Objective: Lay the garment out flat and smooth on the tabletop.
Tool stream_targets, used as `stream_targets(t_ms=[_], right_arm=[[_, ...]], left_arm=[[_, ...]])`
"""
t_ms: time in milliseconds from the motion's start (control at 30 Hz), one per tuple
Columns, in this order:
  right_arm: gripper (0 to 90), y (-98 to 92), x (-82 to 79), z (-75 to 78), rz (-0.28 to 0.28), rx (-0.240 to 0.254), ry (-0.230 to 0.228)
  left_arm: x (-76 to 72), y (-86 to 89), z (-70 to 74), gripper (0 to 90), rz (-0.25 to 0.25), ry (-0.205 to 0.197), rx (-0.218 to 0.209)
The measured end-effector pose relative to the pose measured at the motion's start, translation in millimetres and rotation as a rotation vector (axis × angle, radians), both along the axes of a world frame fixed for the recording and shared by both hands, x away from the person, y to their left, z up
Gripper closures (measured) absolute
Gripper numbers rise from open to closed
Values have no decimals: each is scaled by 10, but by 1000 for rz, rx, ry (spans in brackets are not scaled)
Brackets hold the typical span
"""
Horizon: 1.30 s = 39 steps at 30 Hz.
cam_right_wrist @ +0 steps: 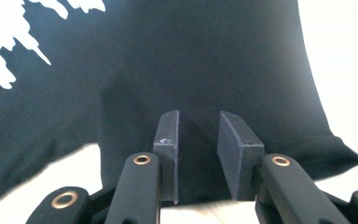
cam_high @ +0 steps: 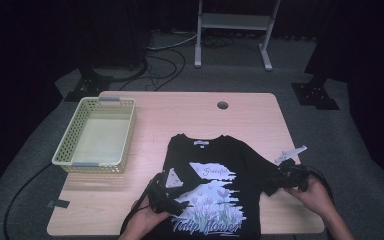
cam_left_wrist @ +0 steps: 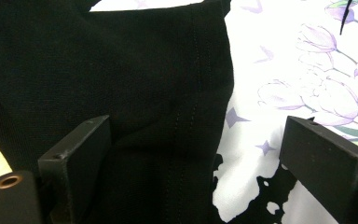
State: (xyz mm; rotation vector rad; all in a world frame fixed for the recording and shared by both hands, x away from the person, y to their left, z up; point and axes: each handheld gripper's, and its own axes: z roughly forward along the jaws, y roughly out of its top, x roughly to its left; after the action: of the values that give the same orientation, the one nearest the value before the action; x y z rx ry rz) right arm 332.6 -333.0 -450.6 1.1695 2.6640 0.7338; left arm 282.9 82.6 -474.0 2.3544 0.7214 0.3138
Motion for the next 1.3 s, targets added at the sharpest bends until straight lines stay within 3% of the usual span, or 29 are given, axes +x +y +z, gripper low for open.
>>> stream_targets(t_ms=[200, 300, 467, 700, 900, 1100, 1200, 1300], right_arm=[[643, -114, -68, -19, -56, 22, -6], [619, -76, -100, 10, -50, 38, -19], [589, 59, -155, 51, -21, 73, -40], [523, 305, -265, 76, 29, 84, -68], [432, 540, -375, 39, 73, 67, -83], [371, 747, -468, -40, 114, 38, -98], [350, 815, -505, -100, 134, 15, -105], [347, 837, -544, -139, 140, 25, -118]], left_arm=[[-1, 2, -2, 88, 0, -2, -3], [-1, 1, -2, 88, -1, -2, -2], [-4, 0, 2, 88, -6, -5, 2], [-1, -11, 14, 88, -16, -8, 18], [-40, -29, 43, 89, -31, -35, 26], [-30, -39, 34, 89, -36, -24, 35], [-29, -45, 20, 88, -35, -24, 25], [-25, -37, 4, 88, -27, -17, 4]])
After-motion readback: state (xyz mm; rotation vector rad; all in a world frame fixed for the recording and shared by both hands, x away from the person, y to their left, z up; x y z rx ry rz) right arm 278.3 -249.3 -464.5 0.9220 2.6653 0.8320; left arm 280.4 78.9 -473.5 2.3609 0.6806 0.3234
